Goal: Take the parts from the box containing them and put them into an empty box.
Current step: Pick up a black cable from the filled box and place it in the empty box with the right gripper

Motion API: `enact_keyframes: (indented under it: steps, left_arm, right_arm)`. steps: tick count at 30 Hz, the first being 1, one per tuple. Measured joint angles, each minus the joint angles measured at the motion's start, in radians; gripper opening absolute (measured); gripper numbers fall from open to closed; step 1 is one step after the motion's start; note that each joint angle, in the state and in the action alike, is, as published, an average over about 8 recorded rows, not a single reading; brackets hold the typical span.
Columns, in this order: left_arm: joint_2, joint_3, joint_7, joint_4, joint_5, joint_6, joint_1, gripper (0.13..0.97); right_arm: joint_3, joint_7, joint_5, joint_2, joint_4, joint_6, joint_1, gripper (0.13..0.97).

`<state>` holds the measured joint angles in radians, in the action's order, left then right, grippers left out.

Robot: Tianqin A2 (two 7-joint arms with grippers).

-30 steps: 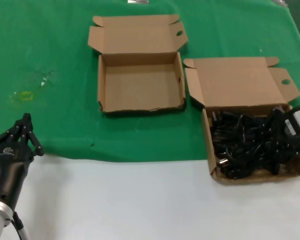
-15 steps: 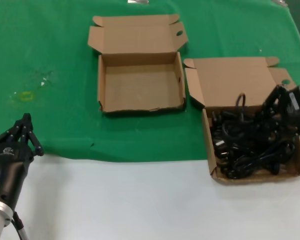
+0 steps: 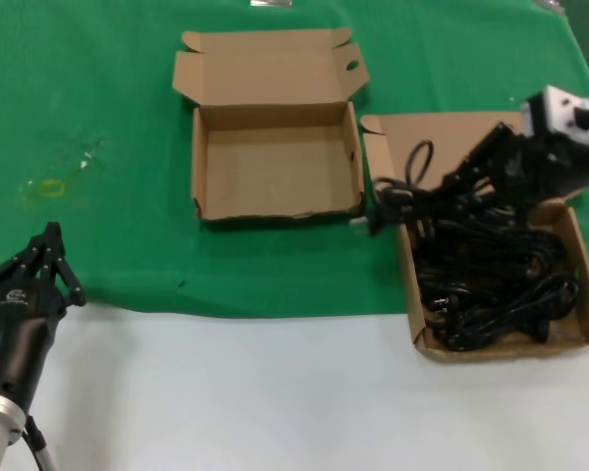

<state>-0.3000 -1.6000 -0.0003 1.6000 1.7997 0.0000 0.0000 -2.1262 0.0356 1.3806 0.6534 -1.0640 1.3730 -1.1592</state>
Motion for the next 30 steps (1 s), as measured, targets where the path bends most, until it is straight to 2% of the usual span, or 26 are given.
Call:
enact_keyframes:
  steps: [5, 11, 17, 25, 30]
  left_arm:
    - [0.000, 0.000, 0.000, 0.000, 0.000, 0.000, 0.000, 0.144]
    - [0.000, 0.000, 0.000, 0.000, 0.000, 0.000, 0.000, 0.144]
    - [0.000, 0.000, 0.000, 0.000, 0.000, 0.000, 0.000, 0.144]
    - [0.000, 0.000, 0.000, 0.000, 0.000, 0.000, 0.000, 0.144]
    - [0.000, 0.000, 0.000, 0.000, 0.000, 0.000, 0.000, 0.144]
  right_arm:
    - [-0.015, -0.042, -0.024, -0.062, 0.067, -0.047, -0.033, 0.219]
    - [-0.041, 0.000, -0.059, -0.159, 0.213, -0.123, -0.081, 0.219]
    - [-0.055, 0.125, -0.067, -0.282, 0.440, -0.197, -0.151, 0.218]
    - [-0.036, 0.346, -0.046, -0.471, 0.824, -0.305, -0.291, 0.218]
    - [-0.021, 0.408, -0.038, -0.553, 0.973, -0.355, -0.356, 0.218]
